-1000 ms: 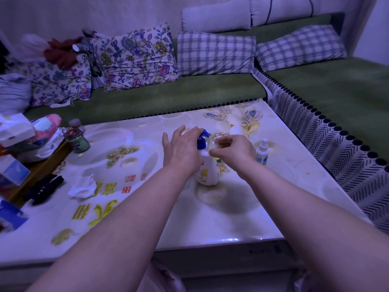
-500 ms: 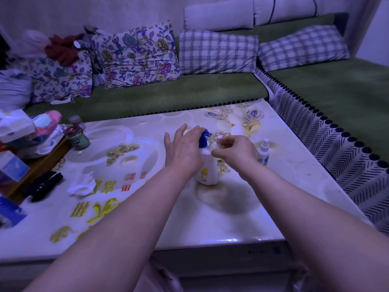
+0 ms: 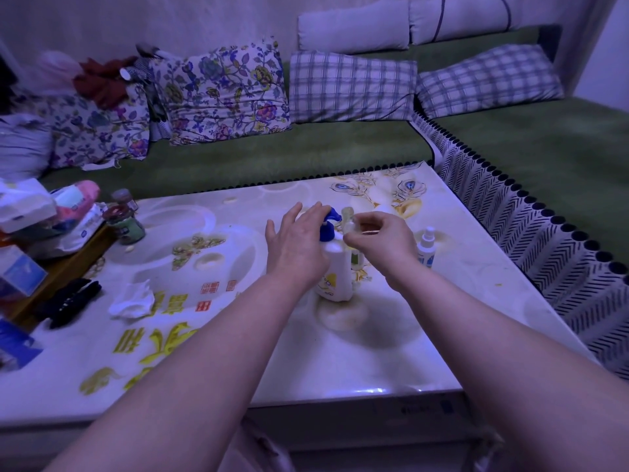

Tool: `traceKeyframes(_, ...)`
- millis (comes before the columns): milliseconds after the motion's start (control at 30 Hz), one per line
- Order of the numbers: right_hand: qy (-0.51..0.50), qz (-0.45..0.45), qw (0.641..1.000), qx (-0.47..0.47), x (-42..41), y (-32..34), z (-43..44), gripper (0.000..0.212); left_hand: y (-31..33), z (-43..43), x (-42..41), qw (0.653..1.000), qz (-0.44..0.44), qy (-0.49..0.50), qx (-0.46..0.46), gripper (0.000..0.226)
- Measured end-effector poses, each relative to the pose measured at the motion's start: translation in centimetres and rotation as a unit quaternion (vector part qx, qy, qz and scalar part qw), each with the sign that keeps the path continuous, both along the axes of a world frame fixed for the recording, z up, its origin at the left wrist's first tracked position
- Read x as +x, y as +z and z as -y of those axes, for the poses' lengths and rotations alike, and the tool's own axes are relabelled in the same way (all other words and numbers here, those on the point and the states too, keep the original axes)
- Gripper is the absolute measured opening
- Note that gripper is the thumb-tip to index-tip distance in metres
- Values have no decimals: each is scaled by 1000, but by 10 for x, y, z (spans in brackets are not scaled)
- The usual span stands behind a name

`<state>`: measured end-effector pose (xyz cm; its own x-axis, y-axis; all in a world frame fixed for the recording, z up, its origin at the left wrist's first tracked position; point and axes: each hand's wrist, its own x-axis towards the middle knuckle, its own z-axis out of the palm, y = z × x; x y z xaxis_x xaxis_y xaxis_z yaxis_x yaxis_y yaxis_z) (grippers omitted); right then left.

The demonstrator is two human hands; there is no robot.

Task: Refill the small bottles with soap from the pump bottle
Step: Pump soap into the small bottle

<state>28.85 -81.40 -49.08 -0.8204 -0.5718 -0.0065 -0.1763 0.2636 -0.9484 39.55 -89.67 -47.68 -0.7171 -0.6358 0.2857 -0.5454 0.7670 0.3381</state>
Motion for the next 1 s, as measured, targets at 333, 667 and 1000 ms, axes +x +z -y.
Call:
traceKeyframes(333, -22, -35, 997, 68, 4, 7, 0, 23, 1, 1, -2, 1000, 6, 2, -1, 62)
traceKeyframes(667, -36, -43, 992, 111, 4, 11, -3, 28, 1, 1, -1, 1000, 10, 5, -3, 63)
traceKeyframes(1000, -40, -54, 990, 128, 3, 11, -5, 37, 2, 0, 1, 1000, 15, 5, -1, 68)
